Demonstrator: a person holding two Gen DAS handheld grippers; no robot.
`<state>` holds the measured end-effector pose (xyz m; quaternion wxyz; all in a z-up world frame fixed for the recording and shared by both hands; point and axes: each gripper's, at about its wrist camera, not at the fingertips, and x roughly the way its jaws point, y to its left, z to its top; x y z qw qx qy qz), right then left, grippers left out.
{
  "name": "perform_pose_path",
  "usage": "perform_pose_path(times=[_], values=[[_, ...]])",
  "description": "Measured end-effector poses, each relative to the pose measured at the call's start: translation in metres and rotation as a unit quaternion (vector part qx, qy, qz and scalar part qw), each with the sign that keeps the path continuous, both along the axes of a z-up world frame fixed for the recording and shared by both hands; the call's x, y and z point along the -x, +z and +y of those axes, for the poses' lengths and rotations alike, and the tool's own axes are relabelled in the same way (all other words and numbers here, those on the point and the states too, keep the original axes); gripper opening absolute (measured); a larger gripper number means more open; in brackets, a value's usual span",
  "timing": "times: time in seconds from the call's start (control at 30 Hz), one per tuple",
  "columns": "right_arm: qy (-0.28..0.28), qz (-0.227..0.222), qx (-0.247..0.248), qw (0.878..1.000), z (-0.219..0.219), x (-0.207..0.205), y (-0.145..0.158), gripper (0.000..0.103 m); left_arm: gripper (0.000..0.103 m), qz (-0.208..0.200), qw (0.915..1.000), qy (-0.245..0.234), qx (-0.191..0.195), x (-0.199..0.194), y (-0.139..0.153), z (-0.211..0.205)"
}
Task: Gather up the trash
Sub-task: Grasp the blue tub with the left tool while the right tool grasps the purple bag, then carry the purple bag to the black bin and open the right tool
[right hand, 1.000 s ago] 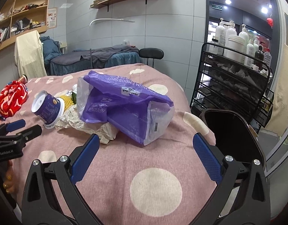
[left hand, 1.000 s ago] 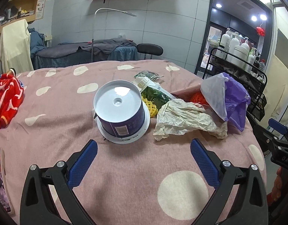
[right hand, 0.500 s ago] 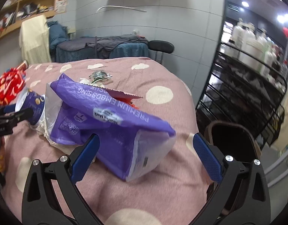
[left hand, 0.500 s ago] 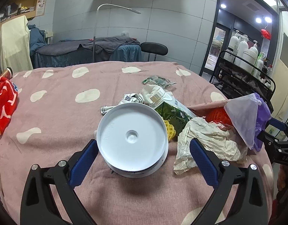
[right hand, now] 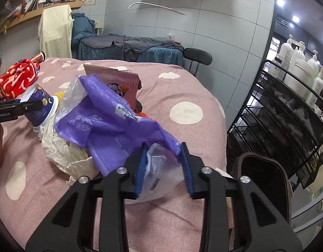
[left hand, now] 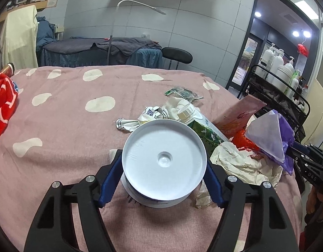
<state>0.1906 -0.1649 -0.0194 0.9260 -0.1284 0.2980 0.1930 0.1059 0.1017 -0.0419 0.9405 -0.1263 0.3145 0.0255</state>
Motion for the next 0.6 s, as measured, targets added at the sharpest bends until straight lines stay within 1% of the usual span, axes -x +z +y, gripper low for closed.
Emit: perform_pose_path(times=[0.13,0.23,0.27,0.37,0.43,0.53,0.6], values=[[-0.011,-0.006,-0.018,1.000,-0.005,0.006,0.003,0.027,0.069,-0.009,0.9999,0.007,0.002,0.004,0.003,0.000],[-0.024,-0.017,-0.028,0.999,-0.010,0.013,0.009,0.023,0.069,-0.021,0.9997,0.013,-0.003,0.012,0.009,-0.001],[-0.029,-0.020,-0.032,0.999,-0.012,0.016,0.011,0.020,0.069,-0.026,0.9995,0.015,-0.006,0.015,0.011,-0.002],[-0.042,-0.026,-0.054,0.997,-0.021,0.023,0.018,0.016,0.069,-0.043,0.9989,0.018,-0.007,0.024,0.021,-0.007],[-0.047,-0.030,-0.060,0.997,-0.025,0.027,0.020,0.014,0.069,-0.057,0.9982,0.014,-0.011,0.029,0.027,-0.012],[-0.057,-0.032,-0.070,0.995,-0.032,0.030,0.023,0.007,0.069,-0.072,0.9973,0.003,-0.012,0.035,0.039,-0.023],[-0.062,-0.039,-0.077,0.994,-0.037,0.034,0.026,0.005,0.069,-0.087,0.9961,-0.005,-0.011,0.039,0.047,-0.030]])
